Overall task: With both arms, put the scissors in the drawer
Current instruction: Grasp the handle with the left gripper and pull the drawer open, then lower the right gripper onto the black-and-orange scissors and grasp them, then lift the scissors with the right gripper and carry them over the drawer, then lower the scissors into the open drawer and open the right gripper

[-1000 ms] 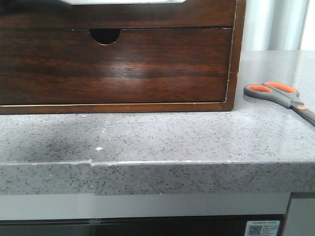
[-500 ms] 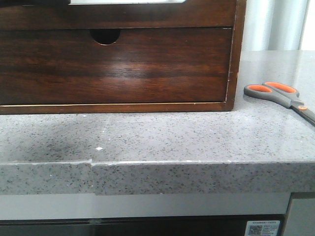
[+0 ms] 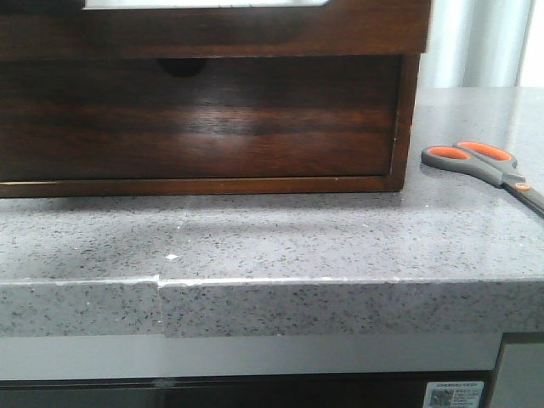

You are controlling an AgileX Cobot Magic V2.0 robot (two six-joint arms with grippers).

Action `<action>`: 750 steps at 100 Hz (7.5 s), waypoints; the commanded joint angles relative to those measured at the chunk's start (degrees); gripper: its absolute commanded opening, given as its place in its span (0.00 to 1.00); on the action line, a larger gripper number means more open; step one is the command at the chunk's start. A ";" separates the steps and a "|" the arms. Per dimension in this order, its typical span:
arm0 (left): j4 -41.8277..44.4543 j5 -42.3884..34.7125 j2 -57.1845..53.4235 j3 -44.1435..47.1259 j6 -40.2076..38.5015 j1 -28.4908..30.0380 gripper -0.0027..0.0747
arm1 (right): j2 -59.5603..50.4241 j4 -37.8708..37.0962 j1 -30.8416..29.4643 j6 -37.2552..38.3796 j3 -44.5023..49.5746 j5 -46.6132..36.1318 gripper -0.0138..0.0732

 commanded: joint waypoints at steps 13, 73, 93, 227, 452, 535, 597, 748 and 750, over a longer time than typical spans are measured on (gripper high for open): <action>-2.39 -11.19 -6.16 2.45 -1.09 -0.43 0.01 | 1.03 -0.50 0.05 -0.60 -1.79 -4.19 0.09; -2.47 -11.36 -7.77 4.73 -1.09 -0.43 0.28 | 1.03 -0.50 0.05 -0.60 -1.79 -3.96 0.09; -2.47 -11.36 -7.77 4.73 -1.09 -0.43 0.42 | 1.03 -0.50 0.05 -0.60 -1.79 -3.96 0.09; -26.31 -15.00 -23.88 4.49 -1.09 -0.43 0.42 | 33.70 -1.95 8.42 -7.01 -29.00 12.80 0.41; -26.31 -14.92 -23.88 4.49 -1.20 -0.43 0.41 | 76.85 3.88 10.98 -7.01 -60.03 38.88 0.15; -26.31 -14.92 -23.88 4.49 -1.20 -0.43 0.41 | 52.66 -1.72 11.26 -9.09 -60.03 25.87 0.10; -26.31 -14.92 -23.88 4.49 -1.20 -0.43 0.41 | 43.08 -0.83 37.72 -30.76 -60.63 12.31 0.10; -26.31 -14.92 -23.88 4.49 -1.20 -0.43 0.41 | 61.38 -7.00 49.17 -35.21 -60.63 14.27 0.30; -26.31 -14.92 -23.88 4.49 -1.20 -0.43 0.41 | 61.38 -7.00 49.17 -35.21 -60.63 14.27 0.32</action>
